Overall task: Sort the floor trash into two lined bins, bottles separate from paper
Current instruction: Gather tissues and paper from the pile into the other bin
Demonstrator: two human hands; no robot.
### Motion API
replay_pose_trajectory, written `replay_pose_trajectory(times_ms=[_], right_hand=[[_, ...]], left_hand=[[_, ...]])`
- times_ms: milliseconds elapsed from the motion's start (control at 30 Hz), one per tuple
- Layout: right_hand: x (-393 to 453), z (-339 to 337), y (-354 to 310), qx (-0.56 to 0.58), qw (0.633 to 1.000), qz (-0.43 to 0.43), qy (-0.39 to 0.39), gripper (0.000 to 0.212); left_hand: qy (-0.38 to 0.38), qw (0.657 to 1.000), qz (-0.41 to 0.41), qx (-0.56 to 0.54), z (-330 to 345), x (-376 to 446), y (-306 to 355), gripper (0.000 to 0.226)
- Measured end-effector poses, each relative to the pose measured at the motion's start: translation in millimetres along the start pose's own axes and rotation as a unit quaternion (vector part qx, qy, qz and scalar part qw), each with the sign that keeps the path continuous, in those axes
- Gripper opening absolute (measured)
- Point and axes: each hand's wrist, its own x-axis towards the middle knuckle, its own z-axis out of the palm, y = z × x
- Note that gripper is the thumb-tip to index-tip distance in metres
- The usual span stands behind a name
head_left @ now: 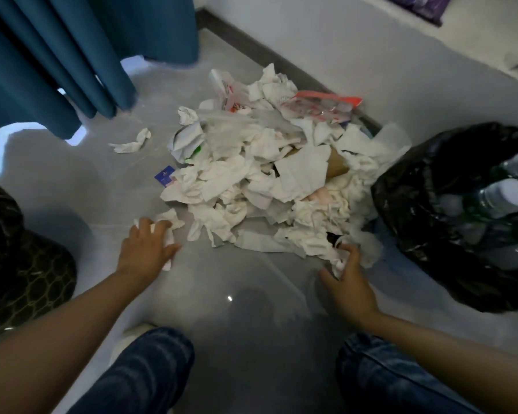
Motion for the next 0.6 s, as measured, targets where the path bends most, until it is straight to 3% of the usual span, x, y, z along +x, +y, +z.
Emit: replay_pose_trajectory(times_ms=[133, 200, 300, 433, 600], right_hand=[[13, -18, 16, -0.006, 0.996, 0.016, 0.085, 0.075], [24, -24, 21, -0.032, 0.995, 0.036, 0.084, 0.075], [37, -29, 27, -0.066, 0.997, 0.042, 0.015, 0.064], [32, -27, 33, -0.095, 0.995, 0.001, 0.019, 0.037], [18, -16, 27, -0.073, 0.996, -0.046, 0.006, 0.015]], left_hand=[[-0.03, 0.995, -0.031, -0.087, 1, -5, -8, 0.041], [-0.044, 0.987, -0.054, -0.148, -5, -9, -8, 0.035], [-0.036, 0.981, -0.054, -0.185, -16, -15, -2, 0.029], [-0.008, 0.97, -0.023, -0.244, -33, -29, 15, 0.022], [-0.018, 0.956, 0.107, -0.274, -41, -31, 36, 0.015]])
